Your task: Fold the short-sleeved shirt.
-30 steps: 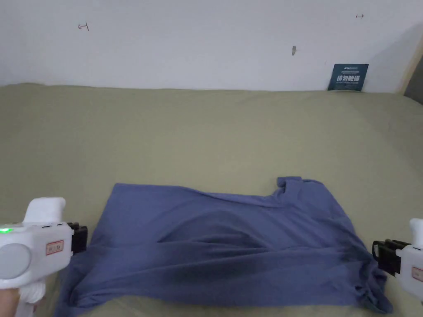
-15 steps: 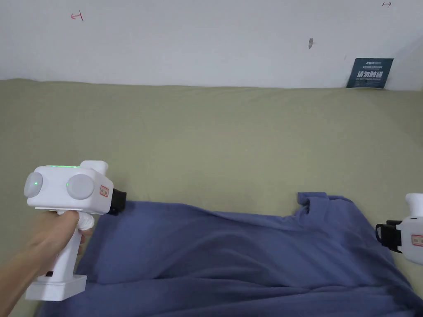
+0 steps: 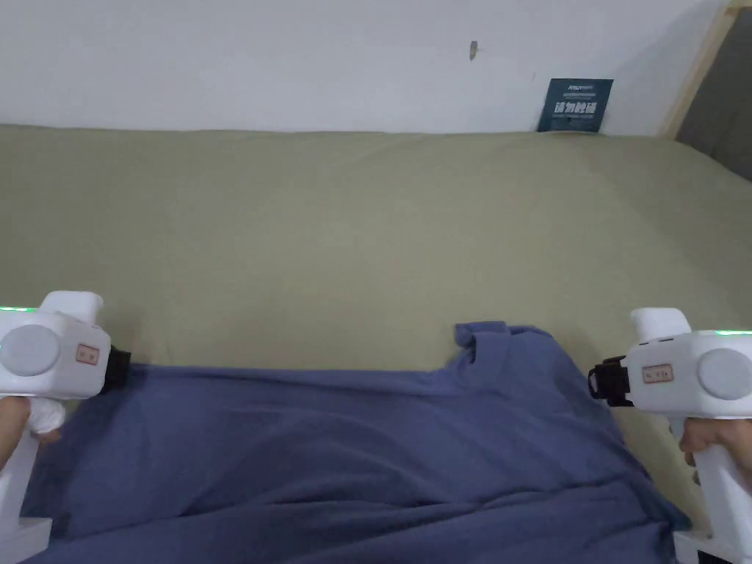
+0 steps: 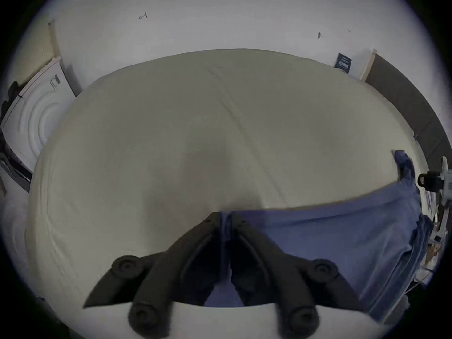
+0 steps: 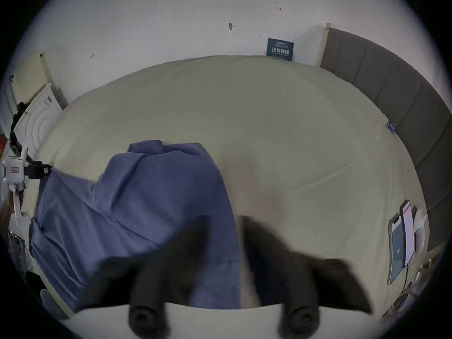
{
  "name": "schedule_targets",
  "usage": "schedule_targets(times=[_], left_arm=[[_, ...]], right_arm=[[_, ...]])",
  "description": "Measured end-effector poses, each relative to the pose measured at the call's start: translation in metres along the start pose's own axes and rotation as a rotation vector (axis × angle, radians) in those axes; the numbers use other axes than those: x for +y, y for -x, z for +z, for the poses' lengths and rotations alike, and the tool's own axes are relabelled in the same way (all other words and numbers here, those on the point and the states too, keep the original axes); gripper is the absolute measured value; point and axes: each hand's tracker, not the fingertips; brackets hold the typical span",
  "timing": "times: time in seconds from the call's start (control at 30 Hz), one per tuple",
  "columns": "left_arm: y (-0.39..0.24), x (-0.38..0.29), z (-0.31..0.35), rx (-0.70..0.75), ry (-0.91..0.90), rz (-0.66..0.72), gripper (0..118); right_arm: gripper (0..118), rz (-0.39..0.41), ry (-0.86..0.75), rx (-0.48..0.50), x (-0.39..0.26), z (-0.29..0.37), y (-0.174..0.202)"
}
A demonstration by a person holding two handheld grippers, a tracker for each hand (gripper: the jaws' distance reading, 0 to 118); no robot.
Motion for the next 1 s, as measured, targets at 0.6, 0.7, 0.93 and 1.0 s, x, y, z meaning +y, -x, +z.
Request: schedule_targets(times=[0.6,0.7,0.93,1.0], left_arm=[[0.003,-0.004,0.036,-0.008,-0.016,0.051,8],[0.011,-0.011,0.069,-0.024,-0.056,0.065,8],[0.03,-0.057,0.149,-0.071,-0.135,0.075,8],[0.032,-0.077,0.167,-0.081,-0.149,0.078,8]], right_arm=[[1,0.008,0.018,0.042,0.019,0.007,0.0],[1,-0.007,-0.035,0.074,0.013,0.046,-0.006],[1,-0.006,-0.127,0.134,-0.03,0.13,-0.013],[1,-0.003,-0.148,0.145,-0.048,0.152,-0.011]])
